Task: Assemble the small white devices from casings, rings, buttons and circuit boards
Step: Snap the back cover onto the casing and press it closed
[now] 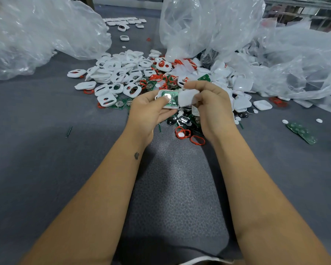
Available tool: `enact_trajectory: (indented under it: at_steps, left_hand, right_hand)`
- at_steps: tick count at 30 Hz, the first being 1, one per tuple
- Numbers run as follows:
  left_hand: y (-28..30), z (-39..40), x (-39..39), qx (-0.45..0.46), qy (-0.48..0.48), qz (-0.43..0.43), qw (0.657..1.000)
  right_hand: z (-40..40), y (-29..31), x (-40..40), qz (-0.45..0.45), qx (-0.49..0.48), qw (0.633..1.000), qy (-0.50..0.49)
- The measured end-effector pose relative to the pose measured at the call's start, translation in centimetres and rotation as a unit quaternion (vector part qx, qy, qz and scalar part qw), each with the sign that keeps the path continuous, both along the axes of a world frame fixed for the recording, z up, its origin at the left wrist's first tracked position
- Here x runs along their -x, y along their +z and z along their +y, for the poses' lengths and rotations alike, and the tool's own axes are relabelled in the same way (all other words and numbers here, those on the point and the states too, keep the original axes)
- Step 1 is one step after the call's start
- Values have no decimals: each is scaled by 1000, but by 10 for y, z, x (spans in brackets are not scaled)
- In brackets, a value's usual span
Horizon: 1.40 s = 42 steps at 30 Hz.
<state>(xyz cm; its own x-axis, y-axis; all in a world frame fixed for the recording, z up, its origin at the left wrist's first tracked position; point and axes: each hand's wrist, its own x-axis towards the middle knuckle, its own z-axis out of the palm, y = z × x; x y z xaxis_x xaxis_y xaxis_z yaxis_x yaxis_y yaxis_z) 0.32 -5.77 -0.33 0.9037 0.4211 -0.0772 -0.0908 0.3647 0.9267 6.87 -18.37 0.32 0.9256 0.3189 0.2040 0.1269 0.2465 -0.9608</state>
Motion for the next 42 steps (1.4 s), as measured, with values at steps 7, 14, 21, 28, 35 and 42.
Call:
enact_trajectory:
  at_steps: [7,14,21,28,35,42]
  left_hand:
    - [-2,0,1,-9,-28,-9,1000]
    - [-2,0,1,18,-37,-29,999]
    - [-3,-2,0,21,-25,-51,998]
    - [-5,0,0,-12,-36,-55,998]
    - [-4,4,-2,27,-29,-37,999]
    - [-3,8,-1,38,-23,-25,999]
  right_hand:
    - [6,0,10,-130,98,986,-46]
    - [10,-4,16,-177,214,949,-151]
    - [13,-1,21,-132,234,955,-123]
    - [12,2,20,-88,202,970,-104]
    - [7,3,6,61,19,995,-72]
    - [2,6,12,-102,141,980,-93]
